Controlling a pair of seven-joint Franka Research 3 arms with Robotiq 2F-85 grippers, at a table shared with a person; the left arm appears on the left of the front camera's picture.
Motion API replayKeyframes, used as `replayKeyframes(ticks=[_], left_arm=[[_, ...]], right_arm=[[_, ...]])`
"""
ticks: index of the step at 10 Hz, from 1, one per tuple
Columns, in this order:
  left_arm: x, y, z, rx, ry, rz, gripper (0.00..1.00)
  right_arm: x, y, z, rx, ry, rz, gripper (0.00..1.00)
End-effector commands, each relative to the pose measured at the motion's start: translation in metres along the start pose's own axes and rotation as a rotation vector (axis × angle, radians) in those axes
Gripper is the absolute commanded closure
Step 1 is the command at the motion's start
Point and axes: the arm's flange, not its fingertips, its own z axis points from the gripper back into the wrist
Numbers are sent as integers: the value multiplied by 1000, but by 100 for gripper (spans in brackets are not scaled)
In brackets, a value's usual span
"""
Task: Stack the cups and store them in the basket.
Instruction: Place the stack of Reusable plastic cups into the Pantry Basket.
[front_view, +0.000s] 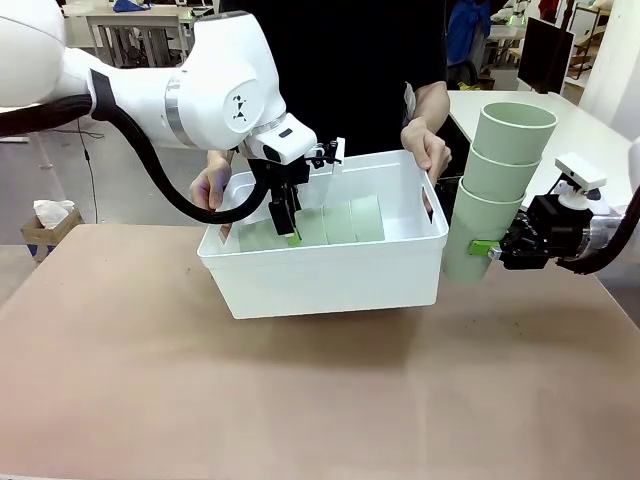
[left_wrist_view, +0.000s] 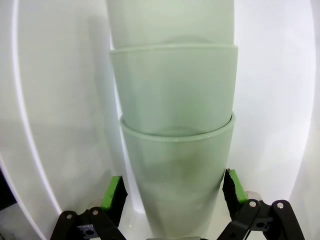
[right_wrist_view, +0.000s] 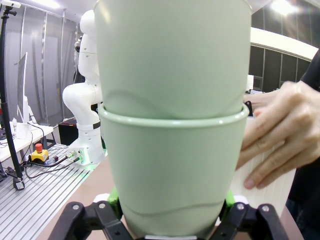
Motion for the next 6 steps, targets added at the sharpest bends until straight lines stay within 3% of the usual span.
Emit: replayKeyframes(ticks=[1,4,6], left_arm=[[2,1,7,5,13,21,0],[4,-4,33,-11,-32,23,0],[-8,-8,66,-67,-125,32,0]], right_arm=[[5,0,-2,3,0,10,15],[5,0,-2,3,0,10,15],[5,0,-2,3,0,10,15]])
